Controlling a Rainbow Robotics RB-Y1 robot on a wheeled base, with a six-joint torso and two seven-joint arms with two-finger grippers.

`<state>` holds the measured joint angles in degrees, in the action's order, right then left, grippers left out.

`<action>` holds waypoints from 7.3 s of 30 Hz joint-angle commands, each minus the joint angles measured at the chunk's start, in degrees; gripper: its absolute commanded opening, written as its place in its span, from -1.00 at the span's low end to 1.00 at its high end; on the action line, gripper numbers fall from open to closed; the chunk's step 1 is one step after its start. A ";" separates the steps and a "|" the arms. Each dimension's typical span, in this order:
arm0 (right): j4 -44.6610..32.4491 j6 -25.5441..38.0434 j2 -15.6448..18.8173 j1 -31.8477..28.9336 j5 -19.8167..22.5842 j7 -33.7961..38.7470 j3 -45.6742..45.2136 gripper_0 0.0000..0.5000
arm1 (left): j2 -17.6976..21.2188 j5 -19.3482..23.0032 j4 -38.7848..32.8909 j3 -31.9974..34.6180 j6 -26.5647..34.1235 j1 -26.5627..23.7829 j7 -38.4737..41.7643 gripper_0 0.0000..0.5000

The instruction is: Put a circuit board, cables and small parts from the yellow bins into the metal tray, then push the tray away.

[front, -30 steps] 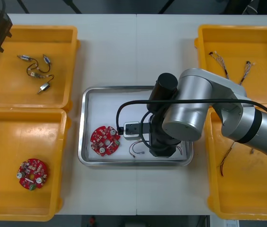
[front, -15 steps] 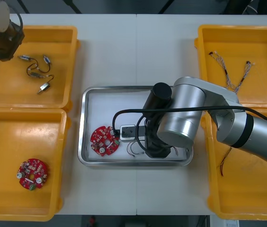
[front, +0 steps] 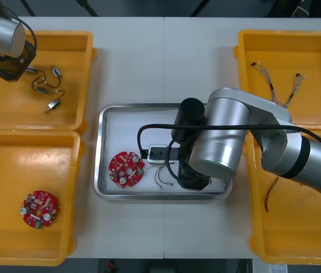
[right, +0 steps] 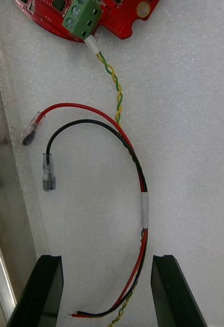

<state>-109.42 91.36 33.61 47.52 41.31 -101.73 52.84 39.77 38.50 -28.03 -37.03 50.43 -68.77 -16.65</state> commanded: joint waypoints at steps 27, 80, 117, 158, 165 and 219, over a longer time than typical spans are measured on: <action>-4.40 18.64 9.10 1.52 10.28 46.44 -34.65 1.00 | -3.74 -1.59 5.09 -6.12 -4.73 -2.95 -9.98 -0.66; 43.85 -7.25 11.30 8.03 -6.86 53.83 -41.15 1.00 | 11.55 8.43 -25.15 7.85 35.26 -4.27 -18.16 -1.00; 58.09 -19.46 3.65 7.24 -10.29 48.99 -41.15 1.00 | 6.46 8.43 -67.95 7.85 51.08 9.44 18.93 -1.00; 38.23 0.66 10.69 6.97 -10.03 38.01 -44.14 -1.00 | -12.70 -10.64 -67.42 -0.32 44.93 19.55 23.59 -1.00; 31.11 9.45 10.69 6.97 -10.55 30.53 -44.49 -1.00 | -12.97 -12.14 -66.89 -4.19 42.73 20.43 24.47 -1.00; 10.89 18.64 6.47 6.45 7.38 11.99 -43.26 -1.00 | 5.31 17.04 -70.06 17.43 53.54 8.48 25.52 1.00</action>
<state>-95.62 109.68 40.69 52.94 46.13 -86.36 10.29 40.92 52.94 -99.16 -22.79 103.33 -56.69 4.66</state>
